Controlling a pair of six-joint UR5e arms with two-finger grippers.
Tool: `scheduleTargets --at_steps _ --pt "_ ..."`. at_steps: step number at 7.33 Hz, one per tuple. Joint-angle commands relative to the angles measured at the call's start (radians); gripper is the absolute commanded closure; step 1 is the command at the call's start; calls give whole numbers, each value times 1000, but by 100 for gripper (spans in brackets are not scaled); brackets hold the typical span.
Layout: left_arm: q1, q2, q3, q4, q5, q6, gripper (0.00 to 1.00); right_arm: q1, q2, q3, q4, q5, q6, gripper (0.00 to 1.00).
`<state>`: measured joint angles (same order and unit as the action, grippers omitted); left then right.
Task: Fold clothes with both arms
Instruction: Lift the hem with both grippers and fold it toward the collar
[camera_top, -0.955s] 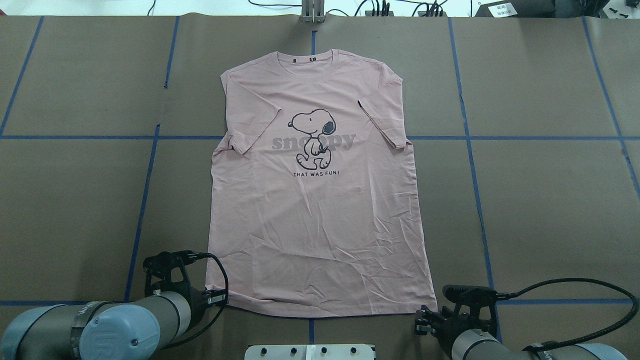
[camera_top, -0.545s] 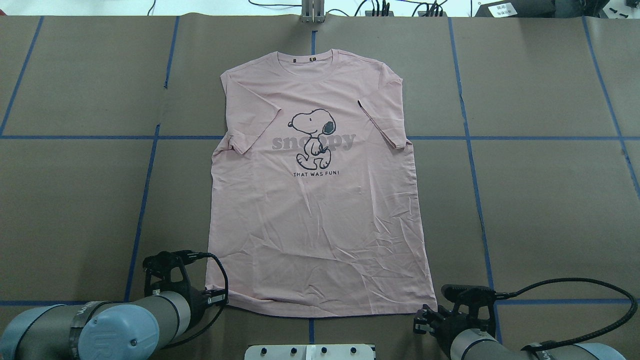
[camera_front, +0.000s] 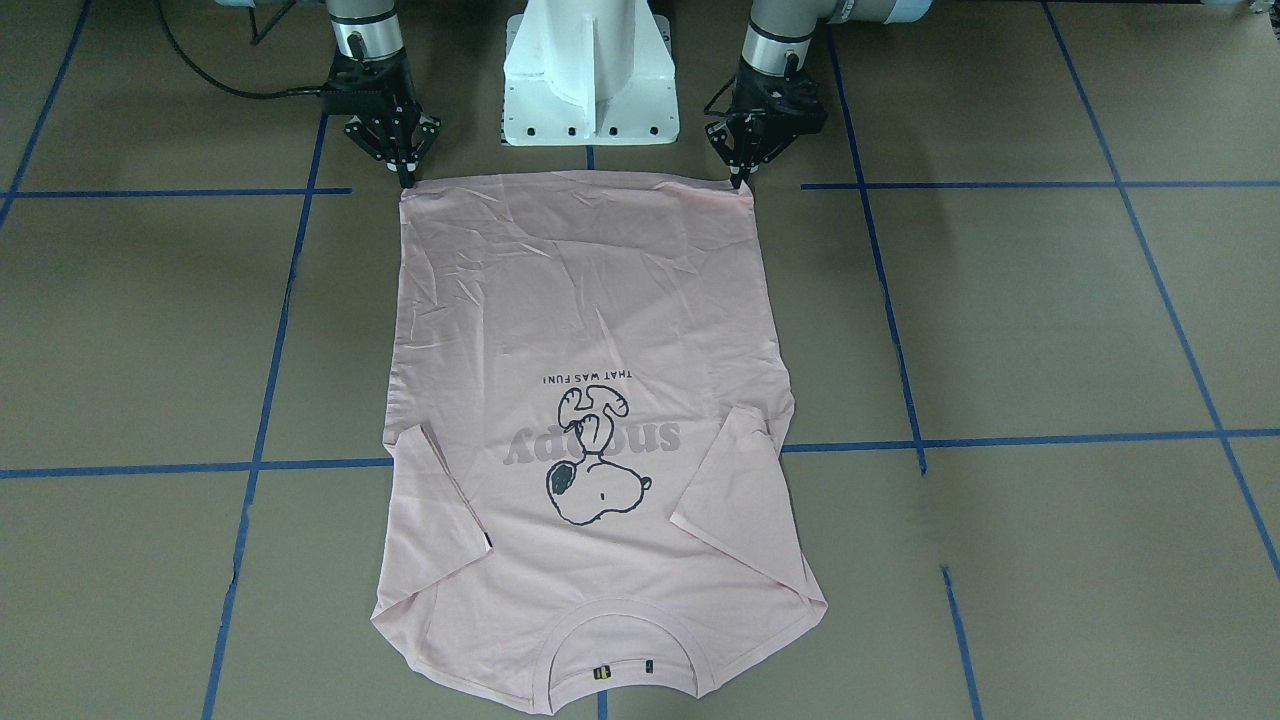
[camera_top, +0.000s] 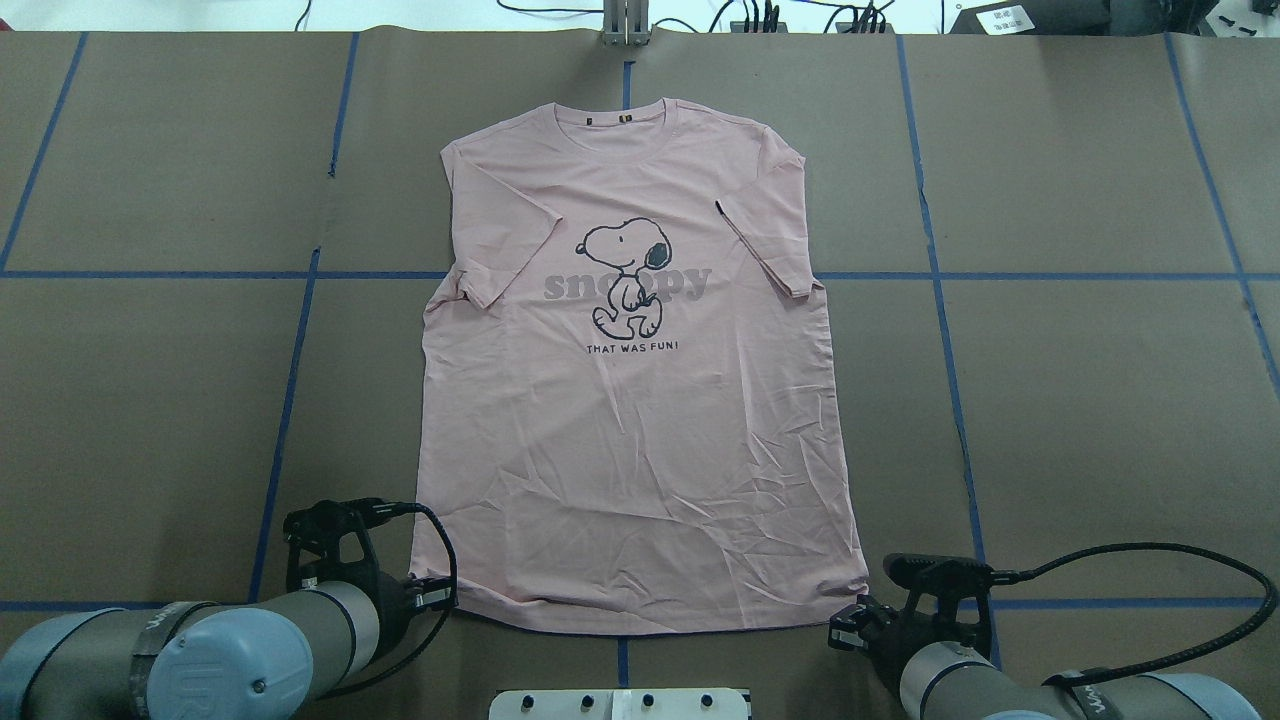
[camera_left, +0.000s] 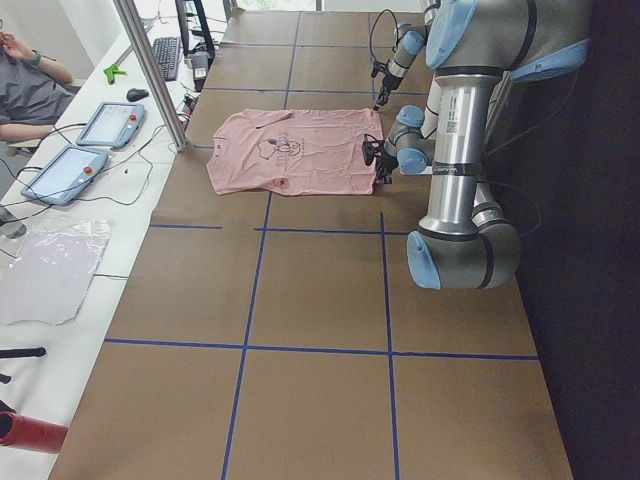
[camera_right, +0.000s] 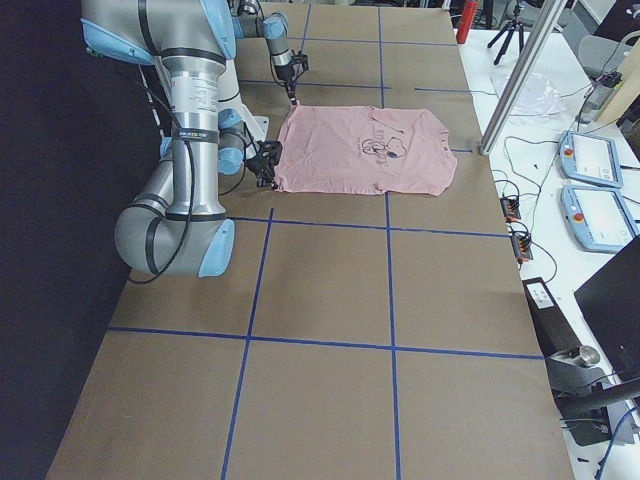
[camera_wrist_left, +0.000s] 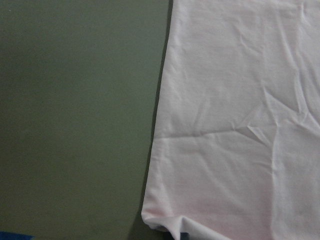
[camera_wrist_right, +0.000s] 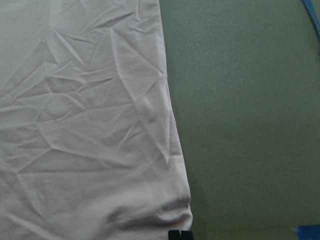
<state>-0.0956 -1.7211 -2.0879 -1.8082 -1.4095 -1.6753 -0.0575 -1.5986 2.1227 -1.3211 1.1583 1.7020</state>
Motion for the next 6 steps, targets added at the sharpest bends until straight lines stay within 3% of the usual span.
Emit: scheduleTargets --at_steps 1,4,5,6 --pt "-4 12 -97 47 -6 3 100 30 -10 52 -18 8 -11 100" --pt "-12 -11 -488 427 -150 11 100 19 0 422 -380 89 -25 100" --pt "-22 -23 -564 481 -195 11 100 33 49 536 -521 145 -28 100" --pt "-63 -41 -575 490 -236 11 100 88 175 572 -665 234 -54 100"
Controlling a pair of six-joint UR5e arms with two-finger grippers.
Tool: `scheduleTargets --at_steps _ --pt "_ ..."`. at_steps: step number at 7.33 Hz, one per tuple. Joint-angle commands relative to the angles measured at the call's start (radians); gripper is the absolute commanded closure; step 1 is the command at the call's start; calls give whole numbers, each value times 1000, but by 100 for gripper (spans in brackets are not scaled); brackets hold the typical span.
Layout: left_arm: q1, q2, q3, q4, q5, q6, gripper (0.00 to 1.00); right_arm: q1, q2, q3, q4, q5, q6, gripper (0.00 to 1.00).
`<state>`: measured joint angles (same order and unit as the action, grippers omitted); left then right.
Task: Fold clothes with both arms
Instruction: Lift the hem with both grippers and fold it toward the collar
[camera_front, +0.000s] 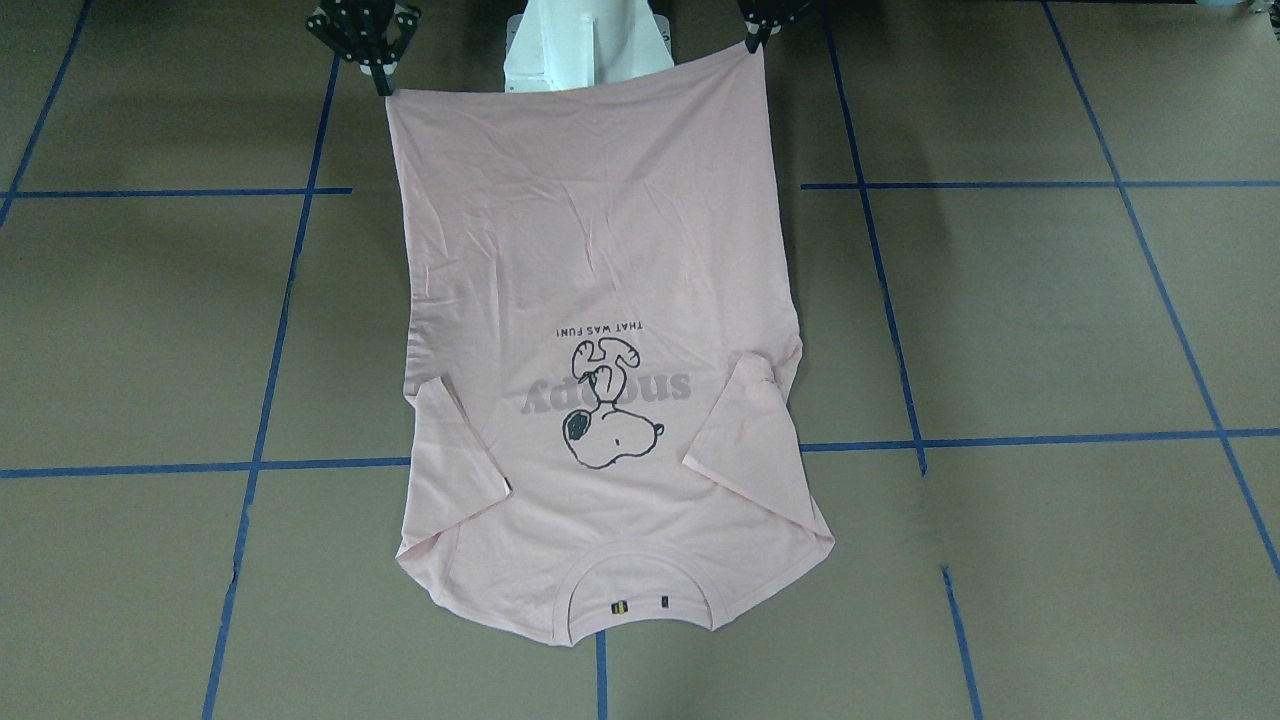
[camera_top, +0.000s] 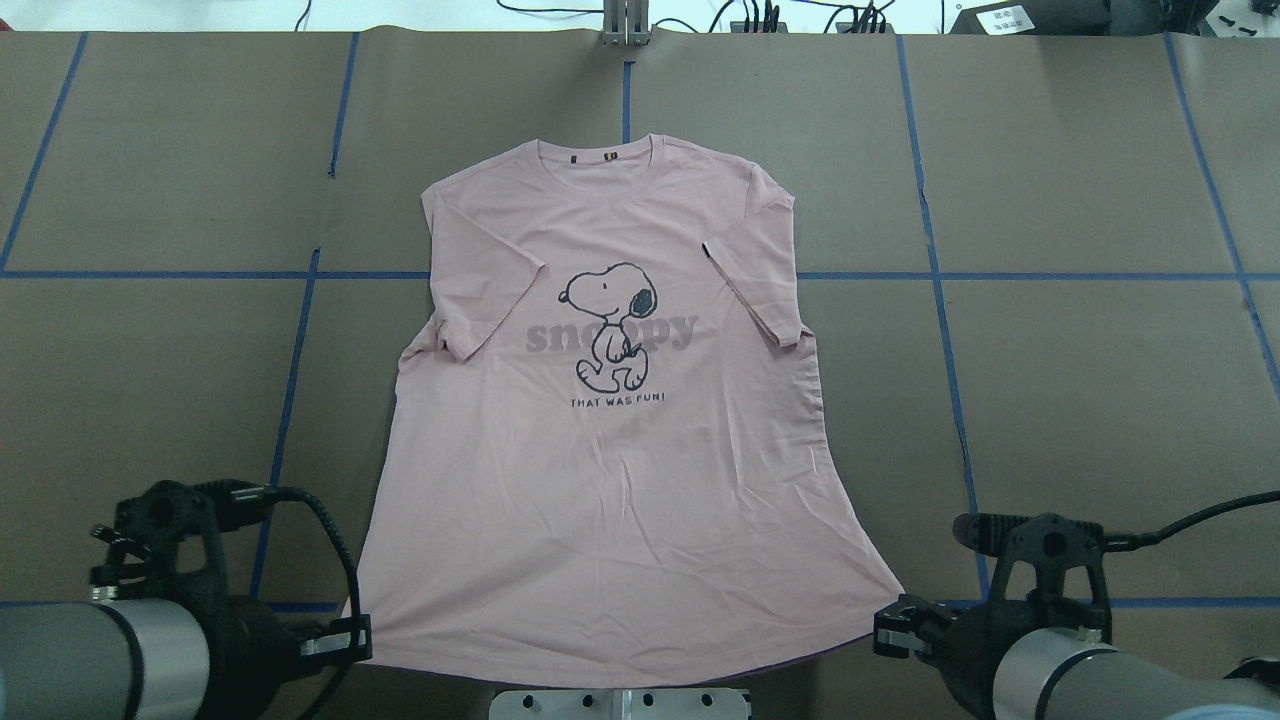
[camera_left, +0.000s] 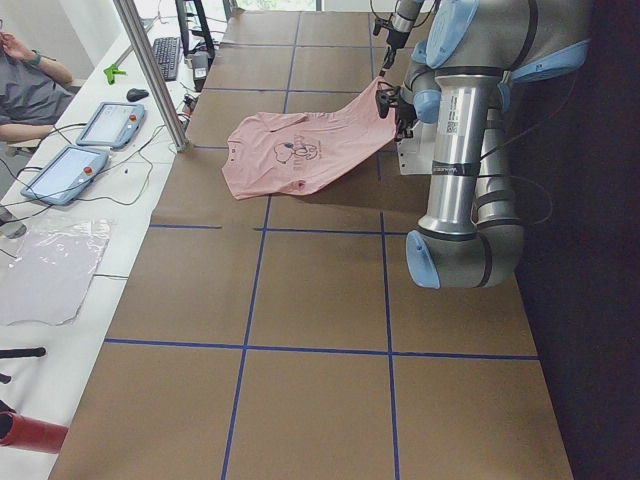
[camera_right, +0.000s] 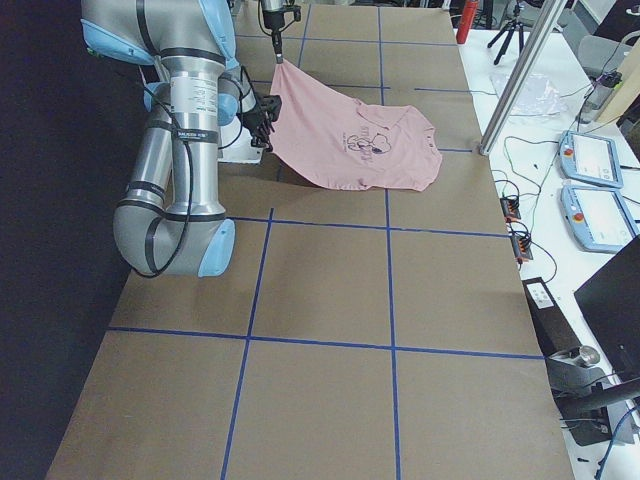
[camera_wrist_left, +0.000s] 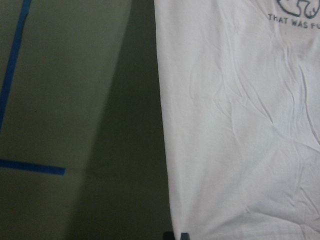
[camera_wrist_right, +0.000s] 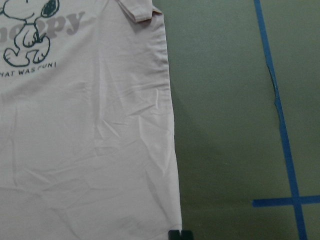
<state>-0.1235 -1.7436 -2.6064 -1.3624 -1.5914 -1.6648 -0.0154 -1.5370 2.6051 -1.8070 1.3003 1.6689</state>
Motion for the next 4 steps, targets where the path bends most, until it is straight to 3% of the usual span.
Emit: scheduleTargets --at_steps 1,2,4 --pt "-50 -40 -40 45 -65 51 100 84 247 80 -310 114 -94 100" --pt "-111 -92 19 45 -67 147 100 127 353 35 -371 116 -154 100" --pt "-302 -227 229 42 -87 320 100 297 449 -81 -361 169 -318 100"
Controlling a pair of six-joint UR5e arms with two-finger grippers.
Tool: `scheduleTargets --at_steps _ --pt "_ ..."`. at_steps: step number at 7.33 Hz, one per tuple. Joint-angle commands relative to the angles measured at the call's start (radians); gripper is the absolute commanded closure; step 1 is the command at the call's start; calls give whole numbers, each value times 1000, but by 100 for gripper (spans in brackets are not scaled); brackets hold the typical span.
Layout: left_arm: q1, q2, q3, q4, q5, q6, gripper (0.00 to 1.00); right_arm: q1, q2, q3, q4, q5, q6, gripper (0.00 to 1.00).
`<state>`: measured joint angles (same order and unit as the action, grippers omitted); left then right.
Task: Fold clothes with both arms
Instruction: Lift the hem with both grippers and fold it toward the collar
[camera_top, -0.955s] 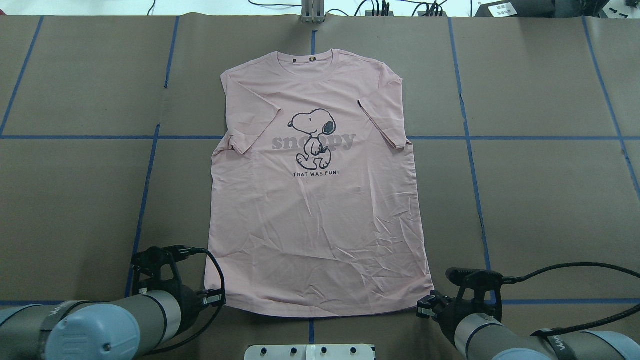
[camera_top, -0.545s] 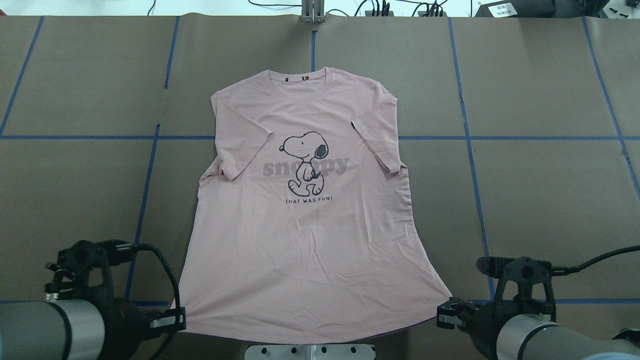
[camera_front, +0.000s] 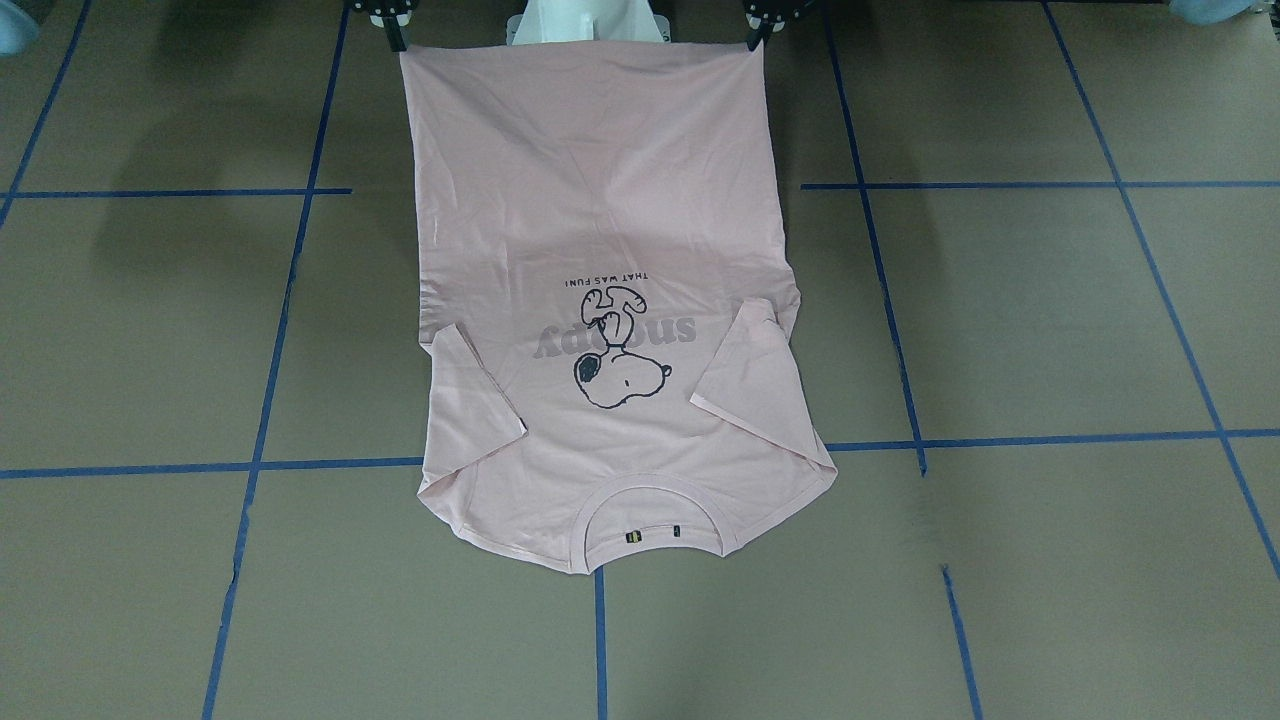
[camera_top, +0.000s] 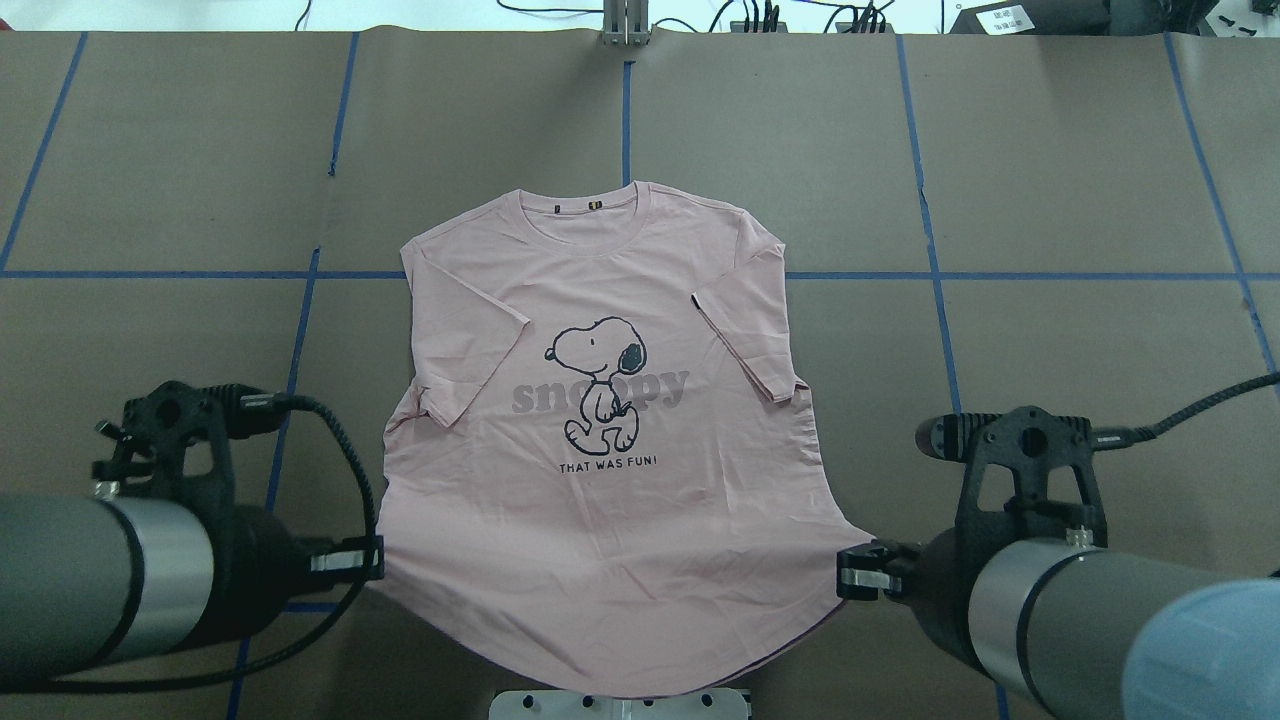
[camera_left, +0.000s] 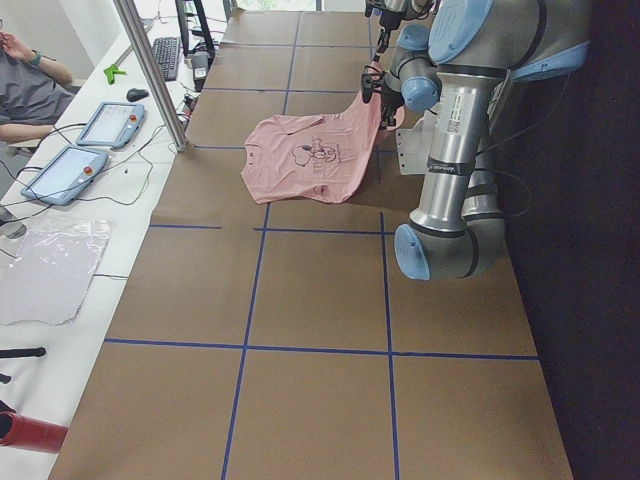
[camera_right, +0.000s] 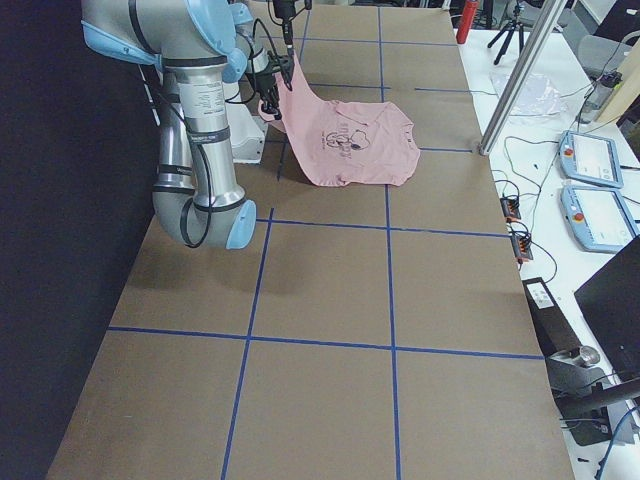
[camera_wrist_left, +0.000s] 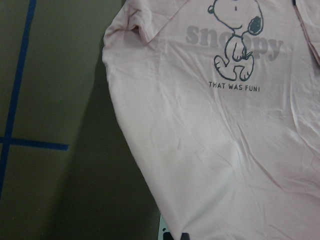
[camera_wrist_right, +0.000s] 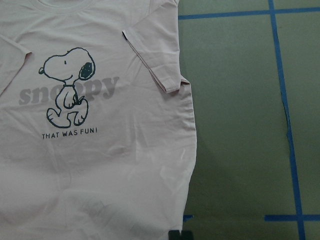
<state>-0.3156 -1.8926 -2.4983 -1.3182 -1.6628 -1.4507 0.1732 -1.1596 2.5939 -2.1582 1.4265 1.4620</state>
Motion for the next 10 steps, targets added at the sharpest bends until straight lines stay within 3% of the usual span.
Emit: scheduleTargets --at_steps 1,4,5,7,10 --pt "-199 -106 189 -6 -72 193 100 215 122 -159 9 113 -149 100" --pt "-356 -151 385 -108 -81 346 100 446 143 -543 387 218 -259 100" --pt "-385 -160 471 -189 -81 366 100 481 155 -630 458 221 -288 100" --pt "-408 -193 661 -345 -80 369 100 505 239 -786 468 219 -305 100" --pt "-503 -276 998 -569 -78 504 100 577 340 -1172 768 224 -346 100"
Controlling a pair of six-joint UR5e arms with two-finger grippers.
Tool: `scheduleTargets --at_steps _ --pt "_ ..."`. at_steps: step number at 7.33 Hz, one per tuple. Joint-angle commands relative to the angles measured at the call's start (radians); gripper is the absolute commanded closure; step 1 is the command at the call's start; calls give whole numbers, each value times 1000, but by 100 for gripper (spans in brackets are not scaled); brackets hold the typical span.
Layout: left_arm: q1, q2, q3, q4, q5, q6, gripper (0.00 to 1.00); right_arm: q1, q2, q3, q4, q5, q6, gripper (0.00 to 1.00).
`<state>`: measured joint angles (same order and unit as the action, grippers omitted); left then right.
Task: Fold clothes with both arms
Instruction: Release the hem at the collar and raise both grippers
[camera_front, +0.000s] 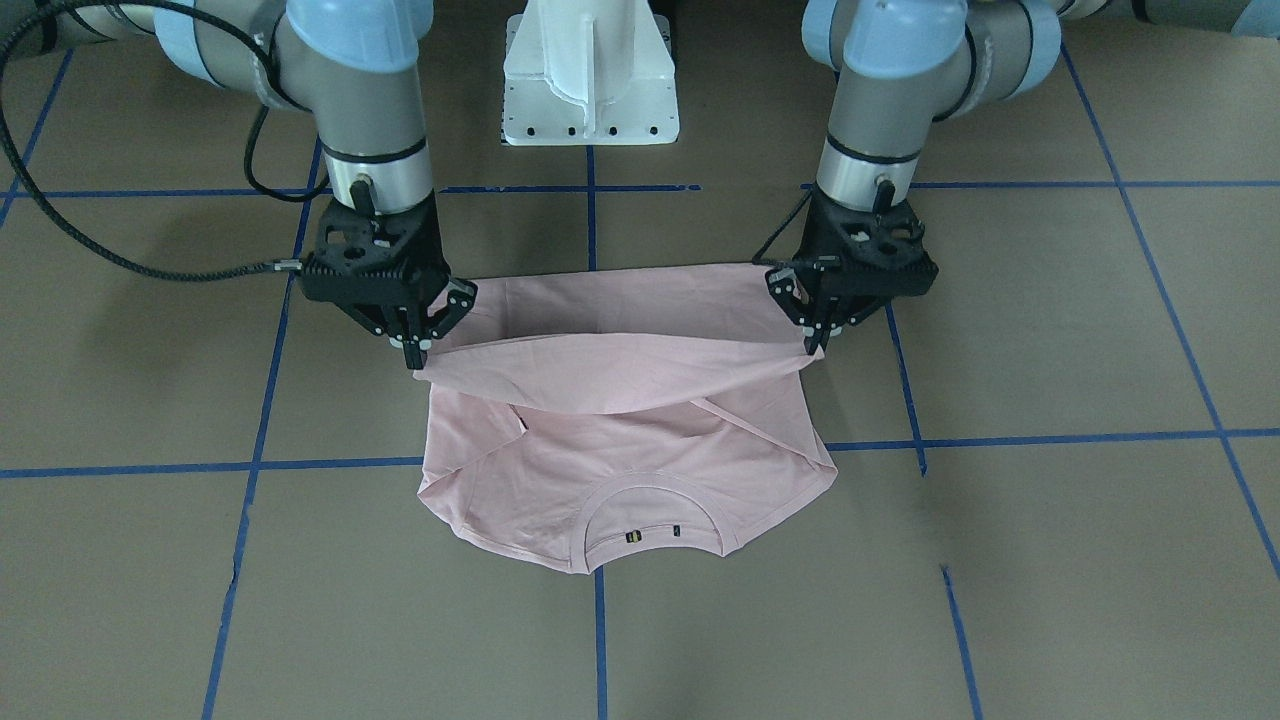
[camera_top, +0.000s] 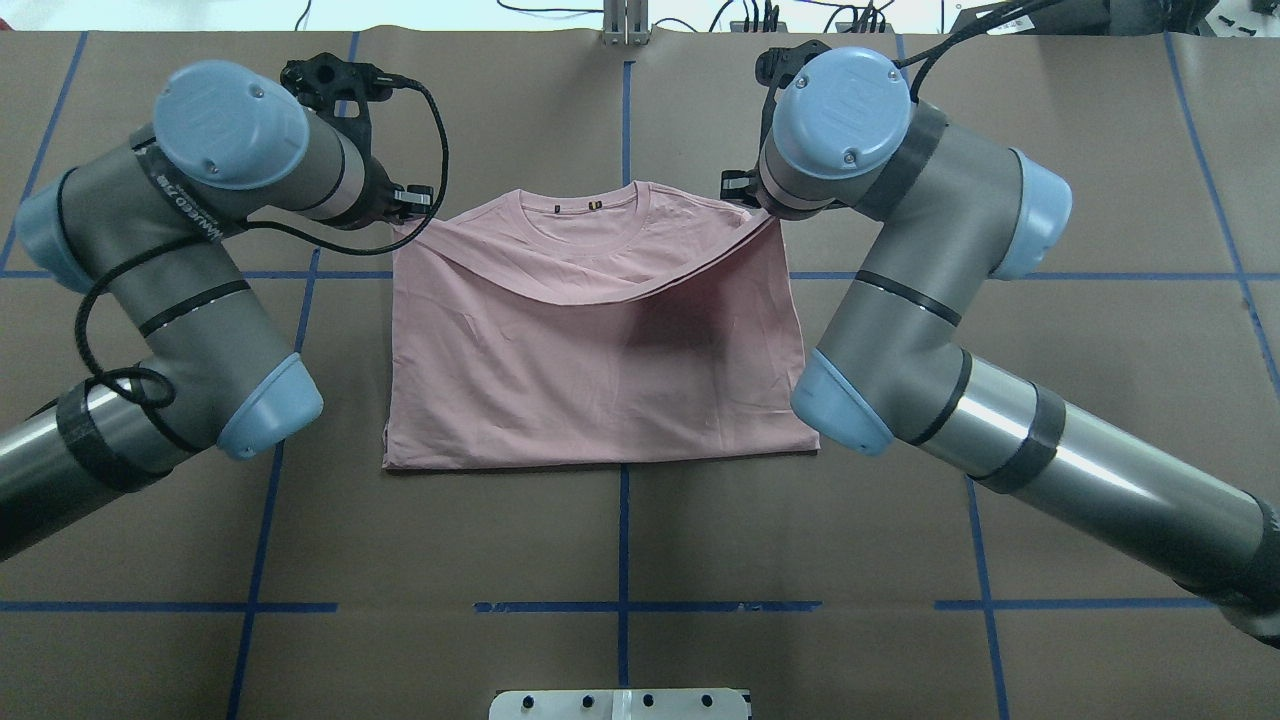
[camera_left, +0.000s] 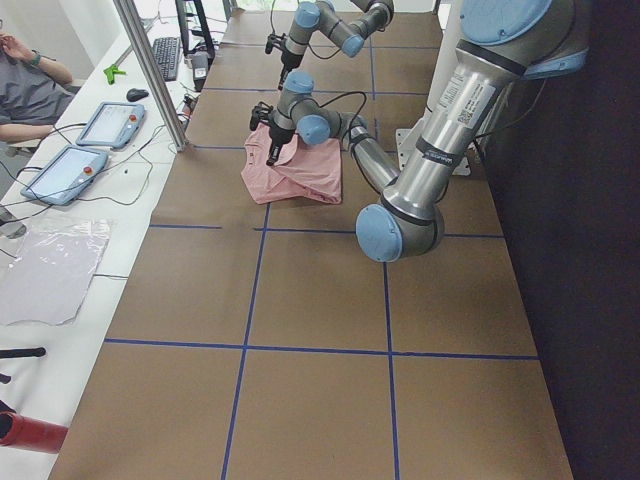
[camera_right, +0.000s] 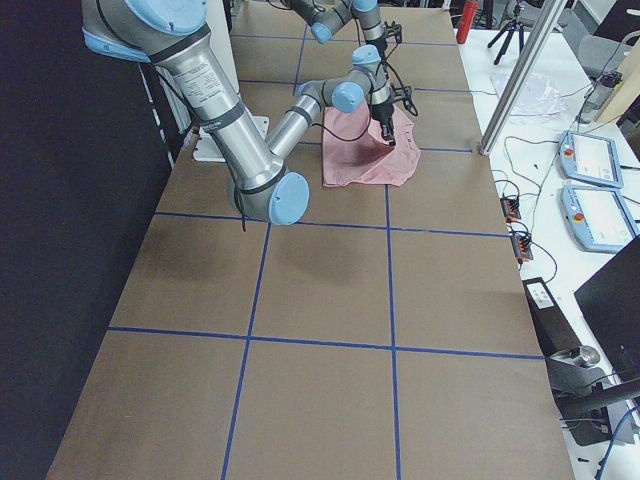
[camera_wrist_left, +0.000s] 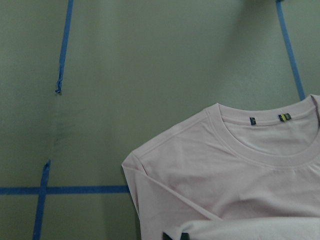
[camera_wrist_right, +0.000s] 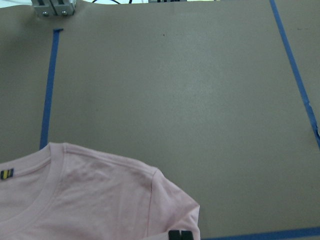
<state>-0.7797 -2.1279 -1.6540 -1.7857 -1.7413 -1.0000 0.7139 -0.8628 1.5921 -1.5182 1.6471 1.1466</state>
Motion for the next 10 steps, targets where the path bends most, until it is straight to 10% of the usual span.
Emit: scheduleTargets --at_steps 1,2,5,10 --pt "-52 -105 315 -182 0 110 5 76 86 -281 134 32 -63 83" --pt "-70 -107 356 -263 0 189 0 84 103 -328 156 37 -71 1" --pt "-76 -42 276 -288 -50 210 0 96 102 -317 165 69 -137 0" --pt "57 303 -145 -285 -80 99 0 98 39 -215 167 96 -162 0"
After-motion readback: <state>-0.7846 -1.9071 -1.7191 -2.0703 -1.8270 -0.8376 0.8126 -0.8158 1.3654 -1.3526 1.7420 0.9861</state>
